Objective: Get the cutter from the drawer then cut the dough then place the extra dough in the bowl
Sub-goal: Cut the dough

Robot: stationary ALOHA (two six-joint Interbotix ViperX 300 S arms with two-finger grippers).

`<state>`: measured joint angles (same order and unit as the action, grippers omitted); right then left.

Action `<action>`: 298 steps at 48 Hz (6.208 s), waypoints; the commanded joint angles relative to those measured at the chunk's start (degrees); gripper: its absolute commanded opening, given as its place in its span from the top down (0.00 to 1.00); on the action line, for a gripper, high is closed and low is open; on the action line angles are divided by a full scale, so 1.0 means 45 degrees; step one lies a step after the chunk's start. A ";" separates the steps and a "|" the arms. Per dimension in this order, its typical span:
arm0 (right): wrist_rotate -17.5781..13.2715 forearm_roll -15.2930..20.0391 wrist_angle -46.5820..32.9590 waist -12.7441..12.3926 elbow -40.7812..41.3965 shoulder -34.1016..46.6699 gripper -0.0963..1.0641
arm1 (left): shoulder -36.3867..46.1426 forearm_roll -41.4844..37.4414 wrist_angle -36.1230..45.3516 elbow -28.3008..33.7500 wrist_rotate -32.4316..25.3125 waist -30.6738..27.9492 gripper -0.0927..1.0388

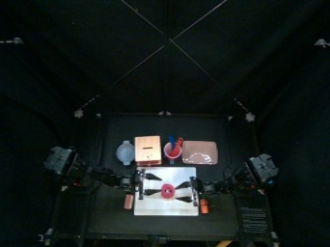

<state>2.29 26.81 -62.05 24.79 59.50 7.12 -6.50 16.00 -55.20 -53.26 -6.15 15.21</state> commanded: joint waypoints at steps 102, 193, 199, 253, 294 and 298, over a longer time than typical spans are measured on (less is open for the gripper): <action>0.0508 0.1562 0.4629 -0.1211 -0.1836 0.0391 0.50 | -0.1855 0.0352 0.4434 0.2227 -0.1406 0.0586 0.52; 0.0352 0.2012 0.7930 -0.2422 -0.1992 0.1484 0.51 | -0.3164 0.0488 0.7852 0.2773 -0.1426 0.0703 0.54; 0.0352 0.2012 0.7930 -0.2441 -0.1992 0.1484 0.51 | -0.3184 0.0508 0.8008 0.2773 -0.1426 0.0703 0.54; 0.0352 0.1973 0.8457 -0.2559 -0.2246 0.1719 0.51 | -0.3281 0.0586 0.8184 0.2891 -0.1406 0.0703 0.54; 0.0449 0.1875 0.8516 -0.2598 -0.2285 0.1758 0.51 | -0.3262 0.0566 0.8340 0.2988 -0.1426 0.0703 0.54; 0.0391 0.1895 0.8594 -0.2598 -0.2363 0.1758 0.51 | -0.3203 0.0566 0.8242 0.3047 -0.1445 0.0703 0.53</action>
<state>5.10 34.54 -25.93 16.26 48.78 12.13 -18.02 18.90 -19.95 -39.90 -12.66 16.35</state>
